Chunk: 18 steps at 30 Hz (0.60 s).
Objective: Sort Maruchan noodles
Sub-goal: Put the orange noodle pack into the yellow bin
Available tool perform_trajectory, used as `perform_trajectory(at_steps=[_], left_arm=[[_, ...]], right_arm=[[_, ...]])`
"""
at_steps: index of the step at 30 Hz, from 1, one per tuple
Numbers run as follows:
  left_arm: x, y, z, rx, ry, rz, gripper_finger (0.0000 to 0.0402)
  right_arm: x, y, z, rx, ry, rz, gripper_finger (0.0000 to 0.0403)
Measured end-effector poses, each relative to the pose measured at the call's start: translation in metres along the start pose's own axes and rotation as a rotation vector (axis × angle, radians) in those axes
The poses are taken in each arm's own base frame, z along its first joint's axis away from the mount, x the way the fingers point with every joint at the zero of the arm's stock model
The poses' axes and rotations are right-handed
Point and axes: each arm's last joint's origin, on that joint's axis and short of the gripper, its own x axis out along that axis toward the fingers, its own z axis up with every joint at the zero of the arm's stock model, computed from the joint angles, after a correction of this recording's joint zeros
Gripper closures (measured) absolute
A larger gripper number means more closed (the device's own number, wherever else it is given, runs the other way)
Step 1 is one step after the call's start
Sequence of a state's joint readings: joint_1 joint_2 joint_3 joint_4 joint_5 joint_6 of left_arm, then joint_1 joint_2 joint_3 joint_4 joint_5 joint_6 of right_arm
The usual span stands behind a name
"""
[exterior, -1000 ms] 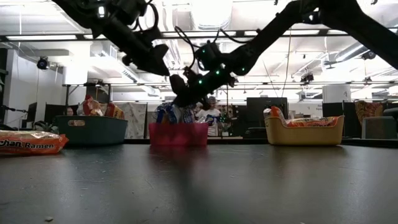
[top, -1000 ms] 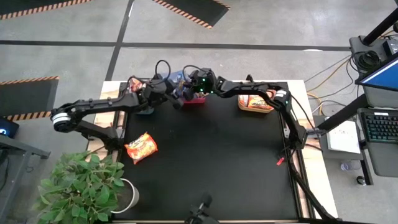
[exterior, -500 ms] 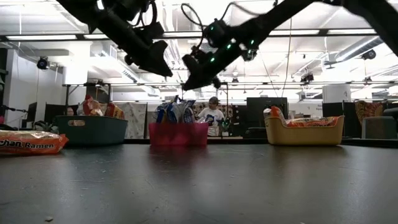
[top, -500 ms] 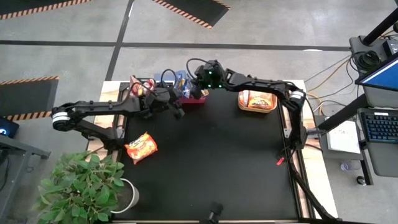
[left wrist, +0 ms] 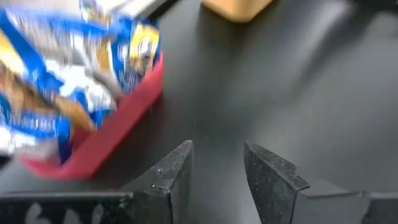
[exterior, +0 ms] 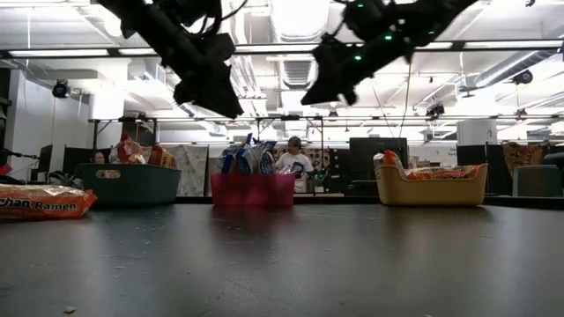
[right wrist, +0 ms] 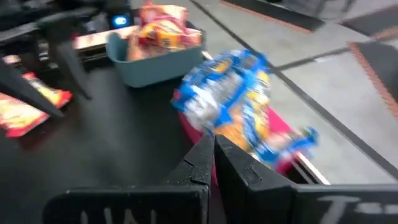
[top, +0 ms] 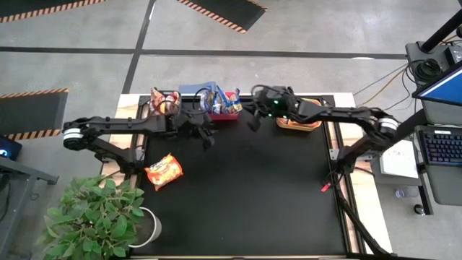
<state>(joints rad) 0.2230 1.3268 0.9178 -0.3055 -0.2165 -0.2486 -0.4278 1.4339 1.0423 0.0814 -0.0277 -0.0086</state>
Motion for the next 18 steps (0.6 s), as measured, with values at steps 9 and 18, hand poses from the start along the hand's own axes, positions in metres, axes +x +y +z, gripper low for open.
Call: perform_trajectory(at_steps=[9,18], left_arm=[[0.017,-0.014,0.001,-0.049,0.415,0.068,0.0282],[0.013,-0.029,-0.043,-0.133,0.856,0.303,0.0237]], right_arm=[[-0.052,-0.001,-0.005,-0.01,-0.075,-0.114,0.0394],[-0.08,0.0,-0.012,-0.053,-0.113,-0.124,0.0394]])
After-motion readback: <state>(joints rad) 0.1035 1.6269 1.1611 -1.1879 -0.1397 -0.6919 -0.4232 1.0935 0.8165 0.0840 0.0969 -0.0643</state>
